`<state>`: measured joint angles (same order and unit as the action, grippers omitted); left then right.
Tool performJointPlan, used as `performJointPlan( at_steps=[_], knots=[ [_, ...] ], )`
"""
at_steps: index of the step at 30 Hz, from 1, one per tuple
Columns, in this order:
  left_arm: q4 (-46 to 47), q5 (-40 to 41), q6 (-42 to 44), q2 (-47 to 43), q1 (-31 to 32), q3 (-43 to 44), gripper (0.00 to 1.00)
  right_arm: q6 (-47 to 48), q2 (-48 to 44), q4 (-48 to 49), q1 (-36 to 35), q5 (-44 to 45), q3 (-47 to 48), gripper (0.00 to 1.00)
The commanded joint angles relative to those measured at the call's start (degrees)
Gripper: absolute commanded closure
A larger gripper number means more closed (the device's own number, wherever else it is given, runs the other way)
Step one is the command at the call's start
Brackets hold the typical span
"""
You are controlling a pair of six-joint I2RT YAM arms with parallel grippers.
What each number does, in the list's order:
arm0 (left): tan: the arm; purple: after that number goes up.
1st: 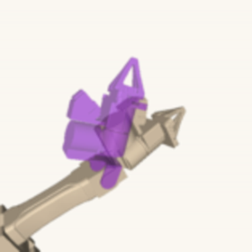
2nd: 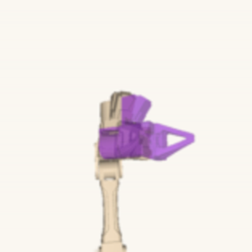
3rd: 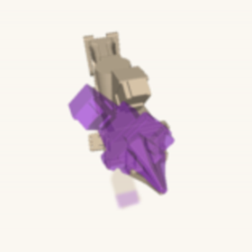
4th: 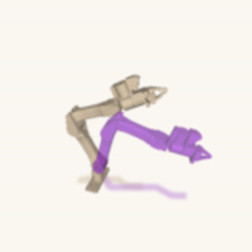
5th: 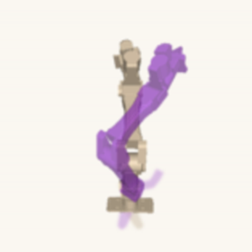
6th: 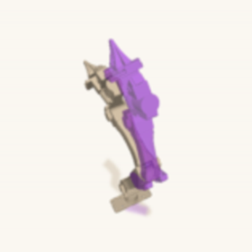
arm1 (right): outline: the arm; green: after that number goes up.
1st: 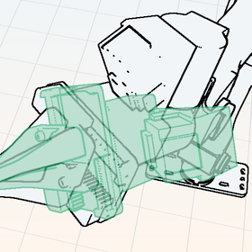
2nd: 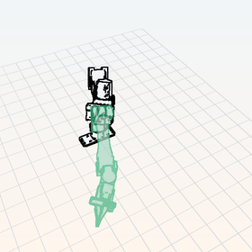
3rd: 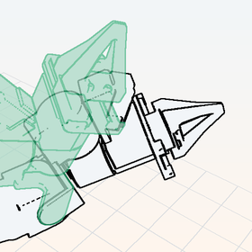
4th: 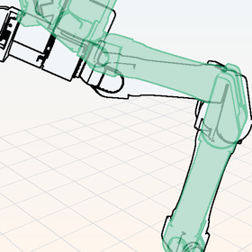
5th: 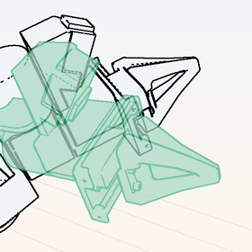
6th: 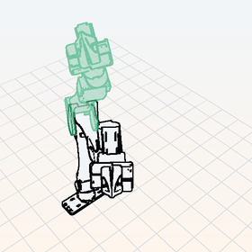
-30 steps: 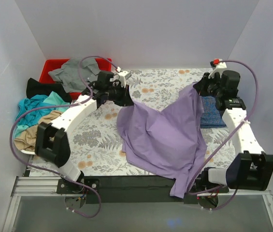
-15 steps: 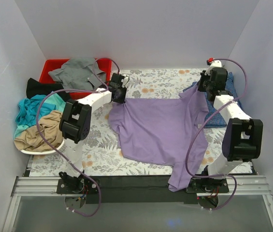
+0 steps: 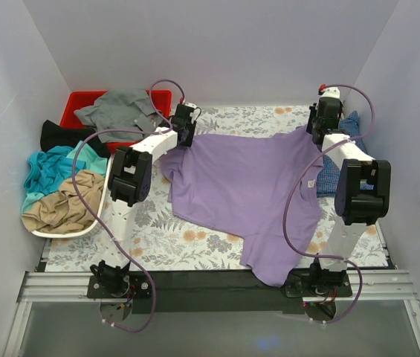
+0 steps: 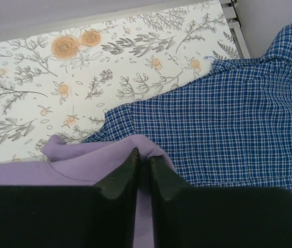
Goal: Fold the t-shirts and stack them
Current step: Flatten the tshirt out
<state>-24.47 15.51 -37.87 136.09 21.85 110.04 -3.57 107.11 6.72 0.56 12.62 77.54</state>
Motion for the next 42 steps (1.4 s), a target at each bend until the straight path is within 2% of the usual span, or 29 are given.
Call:
performJointPlan(
  at_steps=[1, 2, 3, 4, 5, 9, 10, 12, 15, 16, 19, 25, 26, 31, 42],
  knots=[
    [0.55, 8.13, -0.01, -5.82, -0.49, -7.0, 0.54, 0.94, -0.33, 1.1, -0.12, 4.24, 3.05, 0.75],
    [1.61, 9.09, -0.71, -6.8, -0.49, -8.25, 0.54, 1.02, 0.11, 0.49, -0.2, 5.47, 3.32, 0.56],
    [2.14, 10.23, -1.24, -8.02, -0.49, -9.39, 0.4, 0.94, 0.29, -0.21, -0.12, 6.27, 3.84, 0.49],
    [2.23, 10.94, -1.77, -9.17, -0.4, -10.19, 0.37, 1.11, 0.29, -1.44, -0.12, 7.41, 4.98, 0.43],
    [2.32, 10.86, -3.25, -12.83, -0.4, -12.63, 0.35, 0.85, -0.4, -2.84, -0.12, 7.76, 5.08, 0.02],
    [2.41, 4.63, -4.84, -22.78, -0.14, -19.32, 0.33, -0.55, -6.9, -1.9, -0.47, 7.42, 0.35, 0.02],
    [2.23, 2.62, -5.37, -24.89, 0.12, -20.73, 0.32, -0.56, -8.48, -1.63, -2.56, 5.33, -1.06, 0.02],
    [1.88, 0.58, -6.33, -29.89, 0.83, -24.67, 0.26, -0.99, -12.79, -1.97, -3.8, 2.16, -3.79, 0.02],
    [1.44, 0.23, -7.83, -34.91, 2.23, -29.51, 0.25, -2.14, -16.84, -5.03, -7.4, -5.22, -5.99, 0.02],
    [0.31, -1.95, -8.27, -35.8, 2.32, -30.4, 0.25, -2.75, -17.54, -6.18, -8.8, -12.11, -6.34, 0.02],
    [-3.46, -3.11, -10.29, -38.79, 3.55, -32.78, 0.24, -4.51, -19.3, -9.35, -12.84, -20.23, -8.53, 0.02],
    [-3.57, -10.06, -16.0, -45.03, 4.96, -43.48, 0.24, -2.67, -17.2, -15.42, -21.71, -33.25, -11.26, 0.03],
    [-3.57, -10.23, -18.62, -45.73, 4.96, -44.38, 0.24, -2.32, -15.98, -16.21, -22.96, -34.15, -11.62, 0.06],
    [-2.17, -11.38, -23.74, -48.81, 4.87, -49.56, 0.23, -1.87, -14.04, -16.39, -30.69, -30.39, -14.43, 0.06],
    [-0.14, -8.3, -30.24, -48.21, 4.87, -57.47, 0.24, -3.19, -10.52, -16.21, -32.63, -29.85, -14.43, 0.07]
  ],
)
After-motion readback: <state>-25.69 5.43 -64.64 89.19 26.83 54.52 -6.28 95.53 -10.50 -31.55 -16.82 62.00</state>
